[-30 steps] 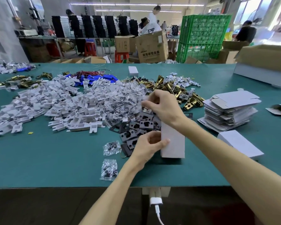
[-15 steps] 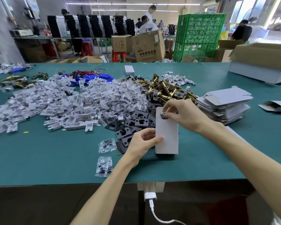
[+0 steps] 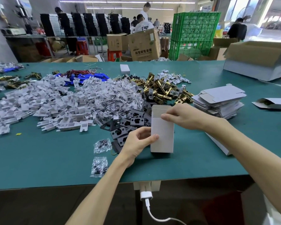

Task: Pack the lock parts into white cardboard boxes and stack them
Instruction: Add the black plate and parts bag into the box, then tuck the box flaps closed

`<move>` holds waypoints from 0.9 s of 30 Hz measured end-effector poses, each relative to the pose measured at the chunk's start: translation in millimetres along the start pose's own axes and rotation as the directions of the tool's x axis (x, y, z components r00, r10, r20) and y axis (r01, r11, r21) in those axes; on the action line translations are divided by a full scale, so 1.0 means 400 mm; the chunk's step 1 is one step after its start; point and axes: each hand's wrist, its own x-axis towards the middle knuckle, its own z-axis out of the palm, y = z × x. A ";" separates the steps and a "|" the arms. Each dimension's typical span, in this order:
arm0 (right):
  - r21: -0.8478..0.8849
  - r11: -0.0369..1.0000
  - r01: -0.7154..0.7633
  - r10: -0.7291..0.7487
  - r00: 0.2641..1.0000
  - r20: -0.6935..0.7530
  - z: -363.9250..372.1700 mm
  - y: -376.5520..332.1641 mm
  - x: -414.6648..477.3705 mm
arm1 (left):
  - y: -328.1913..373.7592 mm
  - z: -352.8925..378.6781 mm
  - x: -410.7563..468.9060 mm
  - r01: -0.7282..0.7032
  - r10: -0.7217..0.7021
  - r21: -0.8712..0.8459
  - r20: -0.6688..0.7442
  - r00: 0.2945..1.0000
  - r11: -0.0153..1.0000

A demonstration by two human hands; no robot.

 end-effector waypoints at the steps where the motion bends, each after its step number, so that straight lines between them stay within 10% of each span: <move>1: 0.016 1.000 0.004 -0.004 1.000 0.010 0.001 -0.004 0.001 | 0.000 0.000 0.000 0.001 -0.001 0.001 -0.003 1.000 1.000; 8: 0.141 0.985 0.099 -0.060 0.964 -0.261 0.051 0.016 -0.011 | 0.001 0.005 -0.002 -0.001 0.001 0.005 -0.023 1.000 1.000; 11: 0.416 0.909 0.032 0.184 0.864 -0.469 0.109 0.031 -0.035 | 0.006 0.007 -0.002 -0.014 0.014 0.006 -0.022 1.000 1.000; 16: 0.807 0.588 0.059 0.280 0.921 -0.271 0.218 0.025 -0.079 | 0.002 0.006 0.000 -0.048 0.048 -0.006 -0.002 0.999 0.999; 27: 0.913 0.393 0.107 0.420 0.863 -0.281 0.310 -0.008 -0.108 | -0.012 0.003 0.008 -0.044 0.049 0.061 -0.078 0.996 0.997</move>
